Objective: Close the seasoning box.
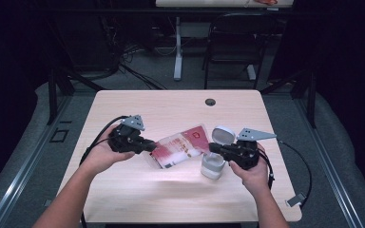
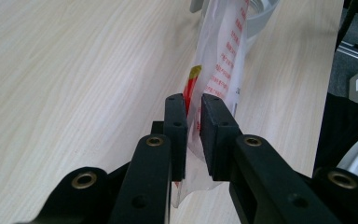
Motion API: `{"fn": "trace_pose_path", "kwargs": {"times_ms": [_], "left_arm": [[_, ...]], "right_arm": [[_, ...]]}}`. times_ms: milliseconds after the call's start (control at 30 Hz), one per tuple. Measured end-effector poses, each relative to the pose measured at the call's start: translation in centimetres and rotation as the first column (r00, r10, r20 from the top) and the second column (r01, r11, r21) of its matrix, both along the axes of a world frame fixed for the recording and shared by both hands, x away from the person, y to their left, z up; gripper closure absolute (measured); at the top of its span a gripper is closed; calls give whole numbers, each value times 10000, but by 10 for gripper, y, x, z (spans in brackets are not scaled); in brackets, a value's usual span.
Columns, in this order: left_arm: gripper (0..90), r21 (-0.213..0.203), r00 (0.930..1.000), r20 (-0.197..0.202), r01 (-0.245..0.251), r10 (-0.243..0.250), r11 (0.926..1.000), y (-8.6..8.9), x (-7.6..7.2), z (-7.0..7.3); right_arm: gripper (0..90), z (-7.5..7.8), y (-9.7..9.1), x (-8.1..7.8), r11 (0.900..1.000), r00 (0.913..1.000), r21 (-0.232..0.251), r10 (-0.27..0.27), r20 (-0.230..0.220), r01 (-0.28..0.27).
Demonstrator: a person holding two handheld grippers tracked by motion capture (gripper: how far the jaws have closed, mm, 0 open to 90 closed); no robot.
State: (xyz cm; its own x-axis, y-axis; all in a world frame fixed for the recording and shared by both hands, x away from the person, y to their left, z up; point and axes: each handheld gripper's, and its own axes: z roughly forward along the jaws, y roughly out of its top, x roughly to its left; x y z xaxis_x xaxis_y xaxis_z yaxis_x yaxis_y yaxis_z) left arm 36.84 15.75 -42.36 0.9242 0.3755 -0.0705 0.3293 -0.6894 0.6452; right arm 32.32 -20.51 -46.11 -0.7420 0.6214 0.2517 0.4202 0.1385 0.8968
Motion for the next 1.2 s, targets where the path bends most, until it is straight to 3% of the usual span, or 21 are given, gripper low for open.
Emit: {"fn": "trace_pose_path", "kwargs": {"times_ms": [533,900,1200], "left_arm": [[805,-71,9999,-134,-70,69,10000,3,-13,-33],[799,-411,9986,-297,-461,449,9981,6,-18,-59],[793,-340,9974,-378,-621,608,9975,6,-19,-75]], "right_arm": [[900,9,7,-8,9994,9995,-248,236,228,-230],[900,12,18,-13,9980,9986,-575,274,446,-248],[900,12,24,-12,9977,9980,-515,459,431,-437]]}}
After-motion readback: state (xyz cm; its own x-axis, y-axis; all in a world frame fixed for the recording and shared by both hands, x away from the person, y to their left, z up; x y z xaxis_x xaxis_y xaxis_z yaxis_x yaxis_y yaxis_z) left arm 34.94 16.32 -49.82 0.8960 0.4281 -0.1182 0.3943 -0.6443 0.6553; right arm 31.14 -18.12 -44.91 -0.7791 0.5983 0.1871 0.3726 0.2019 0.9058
